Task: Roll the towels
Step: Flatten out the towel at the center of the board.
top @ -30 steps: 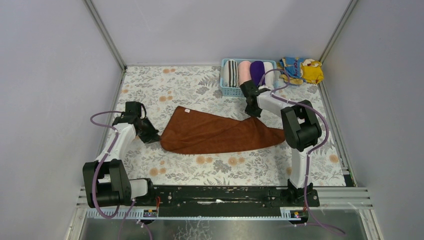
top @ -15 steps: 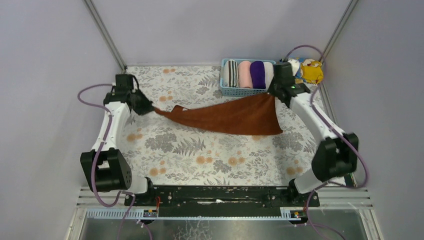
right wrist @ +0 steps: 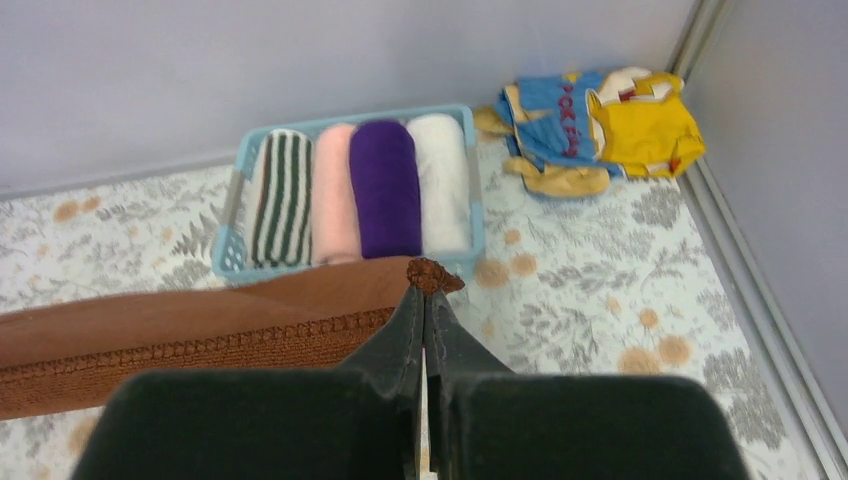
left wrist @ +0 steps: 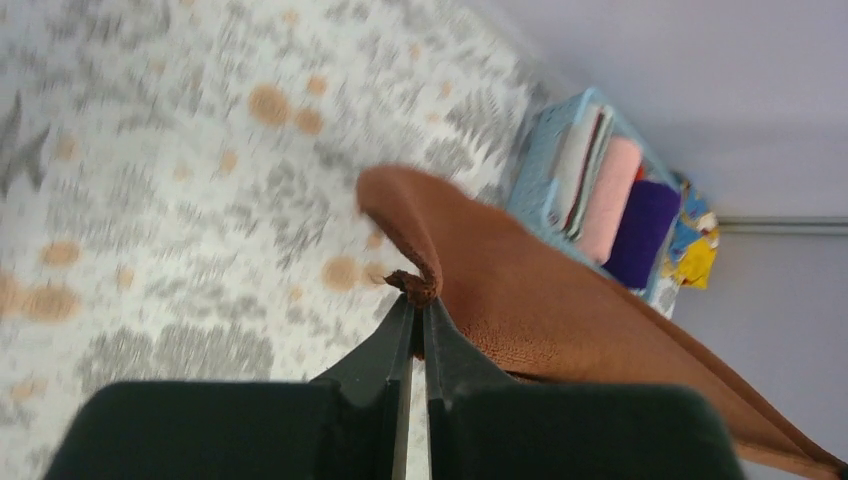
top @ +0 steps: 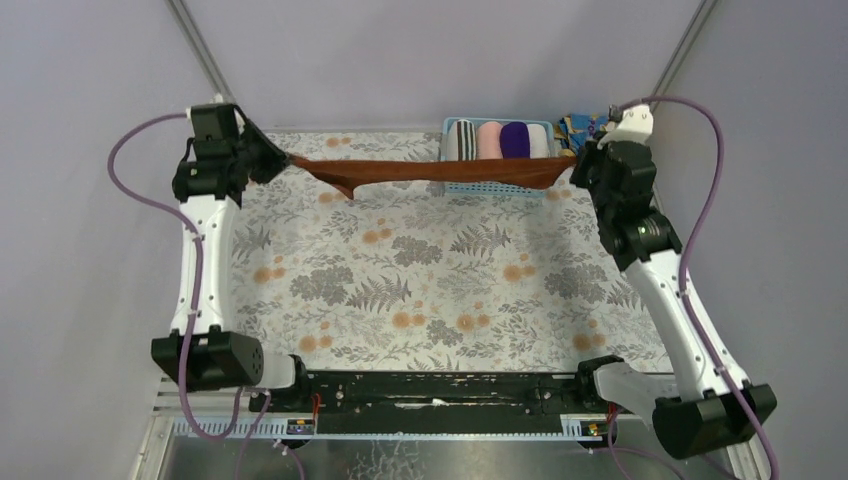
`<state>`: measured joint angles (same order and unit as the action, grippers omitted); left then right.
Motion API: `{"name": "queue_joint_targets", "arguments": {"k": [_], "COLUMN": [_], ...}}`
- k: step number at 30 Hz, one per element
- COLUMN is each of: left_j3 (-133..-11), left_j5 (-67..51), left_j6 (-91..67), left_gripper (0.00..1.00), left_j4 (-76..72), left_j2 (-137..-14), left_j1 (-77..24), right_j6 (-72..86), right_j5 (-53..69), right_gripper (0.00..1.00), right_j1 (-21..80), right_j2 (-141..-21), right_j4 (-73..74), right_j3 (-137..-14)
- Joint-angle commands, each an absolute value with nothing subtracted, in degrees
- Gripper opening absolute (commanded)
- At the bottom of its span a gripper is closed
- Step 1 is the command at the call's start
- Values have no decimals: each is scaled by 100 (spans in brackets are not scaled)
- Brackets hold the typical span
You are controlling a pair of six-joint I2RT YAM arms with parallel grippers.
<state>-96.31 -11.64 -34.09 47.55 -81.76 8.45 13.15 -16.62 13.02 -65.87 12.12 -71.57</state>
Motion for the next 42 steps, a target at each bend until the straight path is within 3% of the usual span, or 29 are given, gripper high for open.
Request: {"name": "queue_joint_targets", "arguments": {"k": [1,11,18,22,33,42], "left_j3": [-8086,-3569,-3146,-3038,-3897,-5162], "left_j5": [-1292,-1379,-1272,-1054,-577,-589], "left_j6": [-3402,-4274,-4923,-5099,-5083,-4699], "left_gripper": [0,0,0,0,0,0], "left_j4": [4669,3844,3886,3849,3549,3281], "left_j2": [-7310,-5287,-4682,-4567,-5667,-7729], "left_j1": [905,899,869,870,873,869], "right_j6": [1370,3318,4422,4448,3234,2684], "right_j5": [-1704,-1522,-1198,-1371,-1846,-2174], "right_gripper": [0,0,0,0,0,0], "right_j1": [1267,1270,1274,1273,1273,1250], "right_j2": [-5695,-3439,-2125,-1959,-4531,-6866], "right_j4": [960,1566,2132,1970,840,92], "right_j3": [-5946,-2554,-1587,-1463,-2731,-4017]}}
